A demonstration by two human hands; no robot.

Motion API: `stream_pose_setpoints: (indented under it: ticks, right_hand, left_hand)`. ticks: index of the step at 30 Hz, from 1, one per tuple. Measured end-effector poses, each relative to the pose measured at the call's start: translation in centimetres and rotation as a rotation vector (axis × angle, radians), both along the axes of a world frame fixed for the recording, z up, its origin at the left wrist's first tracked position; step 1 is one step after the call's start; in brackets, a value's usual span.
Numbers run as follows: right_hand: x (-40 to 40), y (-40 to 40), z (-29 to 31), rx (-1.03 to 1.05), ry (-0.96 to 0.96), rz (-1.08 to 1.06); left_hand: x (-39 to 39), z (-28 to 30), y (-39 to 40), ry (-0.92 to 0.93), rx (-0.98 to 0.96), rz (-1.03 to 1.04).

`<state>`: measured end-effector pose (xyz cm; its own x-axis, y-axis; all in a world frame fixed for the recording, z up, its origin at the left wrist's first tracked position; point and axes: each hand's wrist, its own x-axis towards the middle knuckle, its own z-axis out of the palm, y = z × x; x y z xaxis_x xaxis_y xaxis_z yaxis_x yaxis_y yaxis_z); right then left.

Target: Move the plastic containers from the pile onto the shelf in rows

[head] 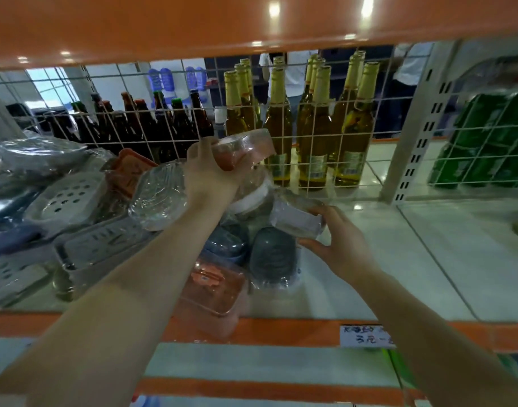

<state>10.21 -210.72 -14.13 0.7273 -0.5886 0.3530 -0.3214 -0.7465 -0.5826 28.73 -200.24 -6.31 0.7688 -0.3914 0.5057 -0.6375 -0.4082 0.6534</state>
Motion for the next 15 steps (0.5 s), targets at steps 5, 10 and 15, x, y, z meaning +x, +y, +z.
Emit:
stream_pose_setpoints:
  ticks: [5,10,15]
  right_hand:
    - [-4.5,-1.4,0.1,-0.026,-0.026,-0.02]
    - [-10.1,-3.1,0.6,-0.025,-0.052,-0.047]
    - [-17.0,-4.9,1.0,0.013,-0.01,-0.086]
  left_hand:
    - [-4.6,0.4,-1.0,-0.053,-0.024,-0.045]
    - [-9.3,0.2,-2.4,-0.048,-0.001,-0.046]
    - [-15.5,-0.6,-4.3,-0.008,0.015,-0.078]
